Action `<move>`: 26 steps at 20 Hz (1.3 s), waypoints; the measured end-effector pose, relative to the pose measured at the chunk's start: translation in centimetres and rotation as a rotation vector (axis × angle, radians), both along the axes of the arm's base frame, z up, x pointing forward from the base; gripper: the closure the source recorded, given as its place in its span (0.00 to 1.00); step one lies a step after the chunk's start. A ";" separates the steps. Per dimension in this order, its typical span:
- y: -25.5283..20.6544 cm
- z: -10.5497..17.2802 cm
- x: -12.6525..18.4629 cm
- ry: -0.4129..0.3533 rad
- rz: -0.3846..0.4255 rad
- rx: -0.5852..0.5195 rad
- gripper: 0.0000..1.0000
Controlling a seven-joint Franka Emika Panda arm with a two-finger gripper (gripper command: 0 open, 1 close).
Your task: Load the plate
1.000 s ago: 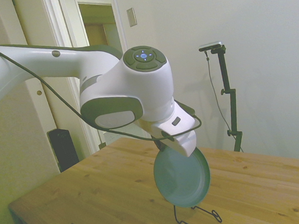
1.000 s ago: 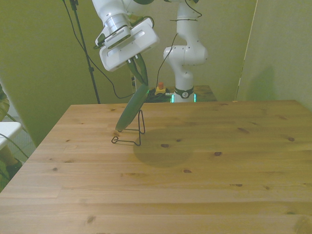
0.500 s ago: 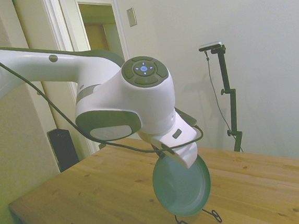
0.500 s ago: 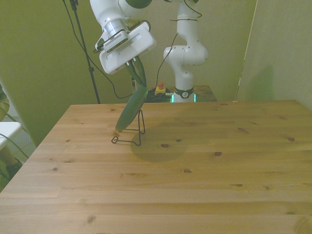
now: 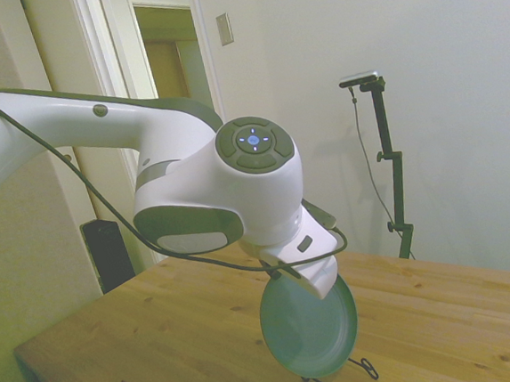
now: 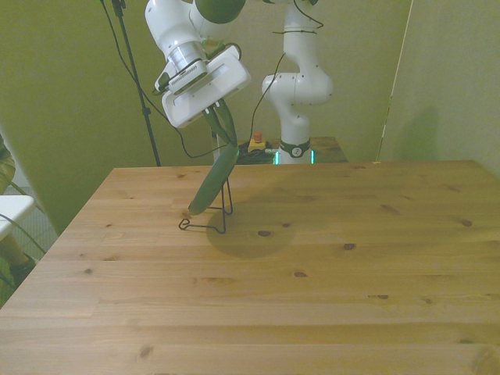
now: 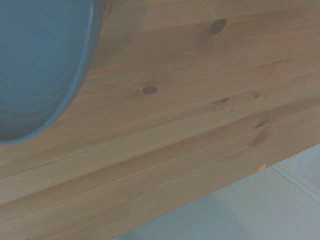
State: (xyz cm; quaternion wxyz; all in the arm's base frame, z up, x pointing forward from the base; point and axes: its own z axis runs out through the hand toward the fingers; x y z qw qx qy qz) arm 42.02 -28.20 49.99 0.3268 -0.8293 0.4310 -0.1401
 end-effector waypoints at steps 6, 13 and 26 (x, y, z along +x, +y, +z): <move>-0.3 -0.6 0.1 0.006 0.003 -0.002 1.00; -0.4 -0.9 0.1 0.009 0.004 -0.003 1.00; -0.8 -1.7 0.2 0.011 0.003 0.000 0.00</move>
